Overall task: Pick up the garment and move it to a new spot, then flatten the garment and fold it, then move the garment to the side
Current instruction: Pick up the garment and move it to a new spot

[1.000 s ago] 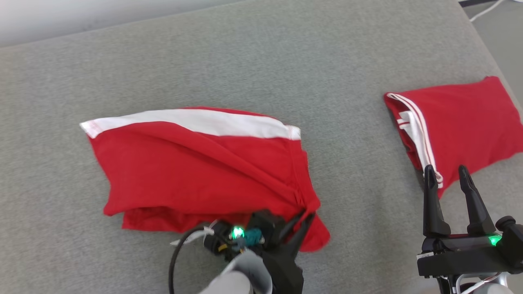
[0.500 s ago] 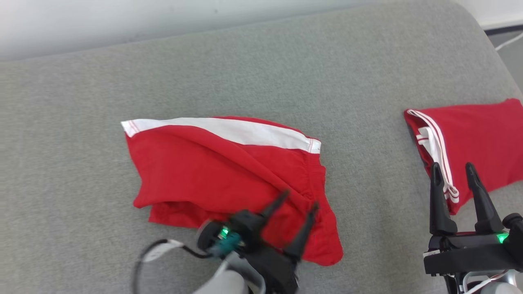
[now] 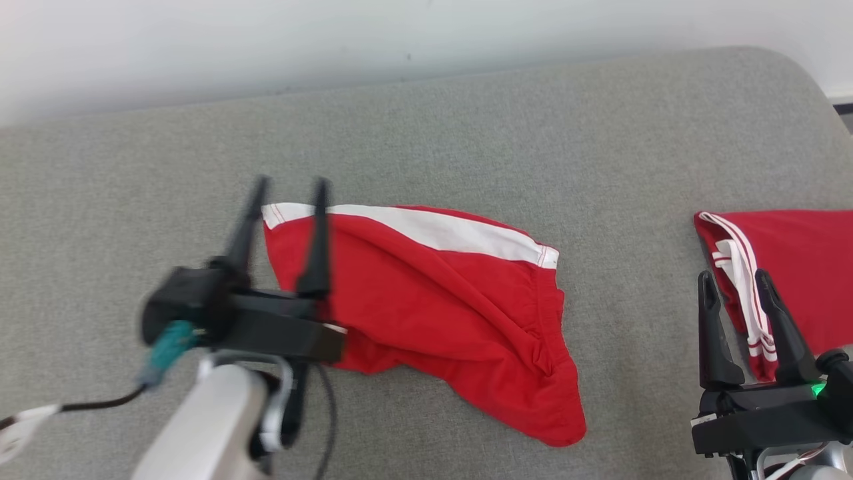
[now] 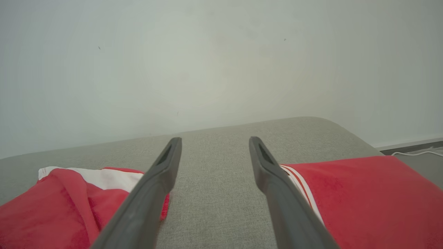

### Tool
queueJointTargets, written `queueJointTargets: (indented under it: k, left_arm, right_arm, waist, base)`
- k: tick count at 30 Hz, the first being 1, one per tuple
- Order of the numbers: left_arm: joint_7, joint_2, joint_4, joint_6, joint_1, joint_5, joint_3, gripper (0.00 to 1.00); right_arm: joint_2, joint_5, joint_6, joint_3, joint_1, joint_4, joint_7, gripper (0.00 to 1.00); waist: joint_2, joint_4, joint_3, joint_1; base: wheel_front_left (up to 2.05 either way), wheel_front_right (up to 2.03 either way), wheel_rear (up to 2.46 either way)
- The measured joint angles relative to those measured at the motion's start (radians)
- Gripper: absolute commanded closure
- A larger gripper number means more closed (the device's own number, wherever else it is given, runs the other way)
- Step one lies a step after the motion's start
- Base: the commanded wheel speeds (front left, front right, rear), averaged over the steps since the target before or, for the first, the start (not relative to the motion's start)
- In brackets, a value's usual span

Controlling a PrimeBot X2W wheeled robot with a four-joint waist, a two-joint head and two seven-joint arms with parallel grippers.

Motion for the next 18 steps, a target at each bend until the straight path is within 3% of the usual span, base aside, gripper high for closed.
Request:
queueJointTargets:
  k: [5,11,18]
  left_arm:
    - [-0.002,0.017,-0.057,-0.025,0.098,0.064,0.163,0.0]
    - [-0.003,0.036,-0.115,-0.099,0.228,0.137,0.314,0.0]
    - [-0.003,0.024,-0.156,-0.166,0.367,0.216,0.422,0.0]
  right_arm:
    - [-0.003,-0.001,0.0,0.01,0.005,0.004,0.002,0.0]
    - [-0.01,-0.001,0.0,0.032,0.024,0.012,0.006,0.0]
    - [-0.016,-0.011,0.0,0.035,0.048,0.025,0.008,0.0]
  waist:
    - [0.0,0.012,-0.027,-0.0001]
    - [0.0,0.02,-0.058,-0.0001]
    - [-0.0001,0.029,-0.091,-0.0002]
  base:
    - [0.0,0.0,0.0]
    - [0.0,0.0,0.0]
    - [0.0,0.0,0.0]
